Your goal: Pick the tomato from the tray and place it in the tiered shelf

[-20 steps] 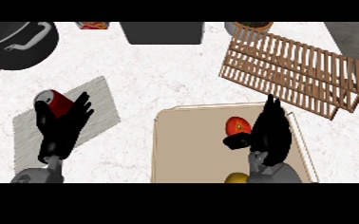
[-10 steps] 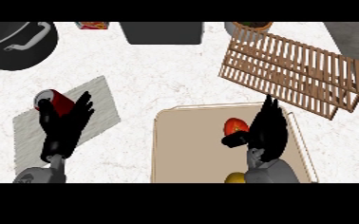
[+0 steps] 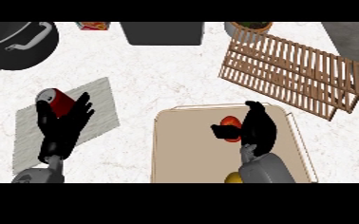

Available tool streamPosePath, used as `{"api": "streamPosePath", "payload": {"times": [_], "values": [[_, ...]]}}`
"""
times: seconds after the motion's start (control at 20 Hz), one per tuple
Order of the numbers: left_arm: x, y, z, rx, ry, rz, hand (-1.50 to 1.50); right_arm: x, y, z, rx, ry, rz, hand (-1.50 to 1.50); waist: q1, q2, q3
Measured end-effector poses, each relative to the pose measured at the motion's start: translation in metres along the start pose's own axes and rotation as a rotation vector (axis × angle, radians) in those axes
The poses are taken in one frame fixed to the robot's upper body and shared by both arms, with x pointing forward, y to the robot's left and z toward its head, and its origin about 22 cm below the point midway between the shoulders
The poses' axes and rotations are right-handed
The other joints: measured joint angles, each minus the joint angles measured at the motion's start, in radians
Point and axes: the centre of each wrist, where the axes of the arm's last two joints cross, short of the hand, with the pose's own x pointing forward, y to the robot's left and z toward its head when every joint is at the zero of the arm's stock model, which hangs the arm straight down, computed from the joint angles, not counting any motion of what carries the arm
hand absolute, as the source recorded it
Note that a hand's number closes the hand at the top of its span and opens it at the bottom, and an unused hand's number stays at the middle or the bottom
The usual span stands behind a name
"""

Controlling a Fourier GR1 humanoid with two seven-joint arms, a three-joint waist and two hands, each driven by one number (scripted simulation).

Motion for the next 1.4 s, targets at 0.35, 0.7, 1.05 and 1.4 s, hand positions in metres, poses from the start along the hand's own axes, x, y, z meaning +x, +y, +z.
{"api": "streamPosePath", "payload": {"times": [0.35,0.7,1.05,1.4], "values": [[0.002,-0.002,-0.002,0.005,0.007,0.003,0.0,0.01,0.011,-0.001,0.014,-0.068,0.003,1.5,-0.006,-0.005,-0.006],[-0.002,-0.007,-0.001,0.009,-0.016,0.008,0.0,0.031,0.009,0.02,0.093,-0.264,-0.004,1.5,-0.003,0.004,0.006],[-0.001,-0.001,0.0,0.009,-0.006,0.007,0.0,0.055,-0.021,0.066,0.118,-0.51,-0.049,1.5,-0.006,0.005,0.007],[-0.004,0.003,0.003,0.02,-0.001,0.008,0.0,0.069,-0.089,0.12,-0.121,-0.671,-0.17,1.5,-0.018,0.0,0.006]]}}
